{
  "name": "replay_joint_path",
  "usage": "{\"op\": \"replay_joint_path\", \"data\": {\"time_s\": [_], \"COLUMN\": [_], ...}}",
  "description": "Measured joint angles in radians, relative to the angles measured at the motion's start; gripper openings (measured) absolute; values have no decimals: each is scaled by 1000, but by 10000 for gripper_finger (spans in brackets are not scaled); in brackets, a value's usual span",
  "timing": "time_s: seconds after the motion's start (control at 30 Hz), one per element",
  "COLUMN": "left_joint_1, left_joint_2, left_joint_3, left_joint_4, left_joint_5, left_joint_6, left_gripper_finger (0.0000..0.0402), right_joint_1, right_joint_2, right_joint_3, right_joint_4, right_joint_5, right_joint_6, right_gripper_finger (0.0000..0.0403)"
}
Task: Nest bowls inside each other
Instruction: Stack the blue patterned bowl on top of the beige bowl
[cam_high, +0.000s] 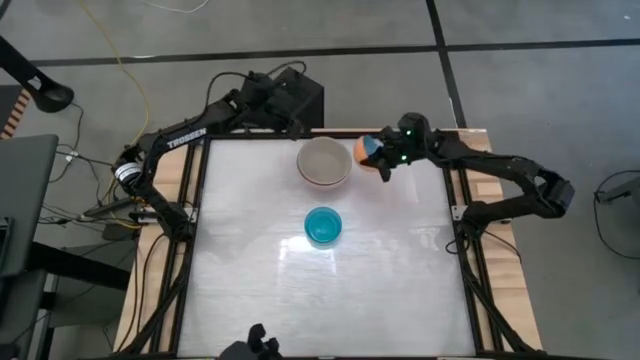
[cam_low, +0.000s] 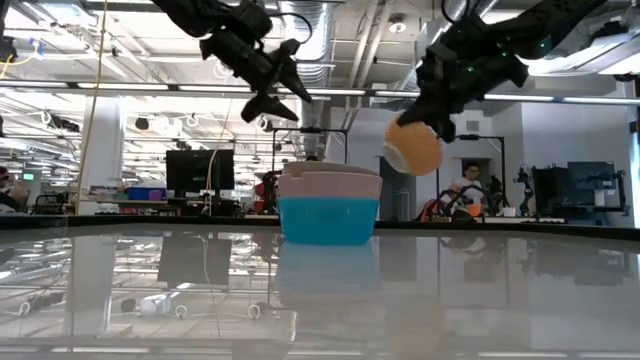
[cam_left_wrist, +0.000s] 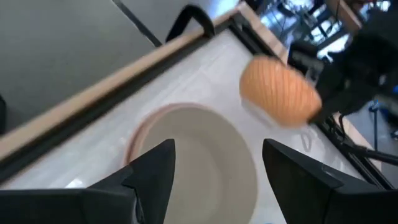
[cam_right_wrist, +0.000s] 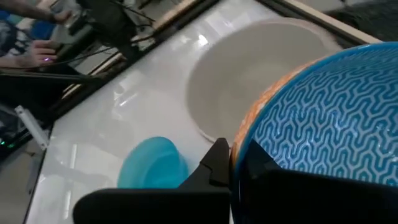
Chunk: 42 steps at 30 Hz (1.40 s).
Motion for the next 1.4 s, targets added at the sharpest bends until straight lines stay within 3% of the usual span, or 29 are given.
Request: {"op": "replay_joint_path", "data": {"time_s": [0.13,0.37,0.67,0.9,1.17,1.4], "left_joint_1": [11,-44,-188,-208,-192,-296], "left_joint_2": [-38,-67,-71,-172,-398,-537], "left_joint_3": [0,0,0,-20,-154,-411], "left_joint_4": [-37,-246,-420,-494,-475,-320], "left_joint_5": [-1,68,20,-83,-119,-136], "left_joint_6": [19,105,179,209,122,-65], "left_gripper_finger": [230,230,230,230,230,230], "right_joint_1": [55,108,139,157,158,168], "right_joint_2": [47,202,433,522,567,571], "right_joint_3": [20,180,410,457,460,460], "right_joint_4": [130,138,-102,-144,-131,-139], "right_joint_5": [0,3,7,12,51,136], "right_joint_6": [29,-2,-128,-170,-183,-237], "right_gripper_finger": [0,0,0,0,0,0]}}
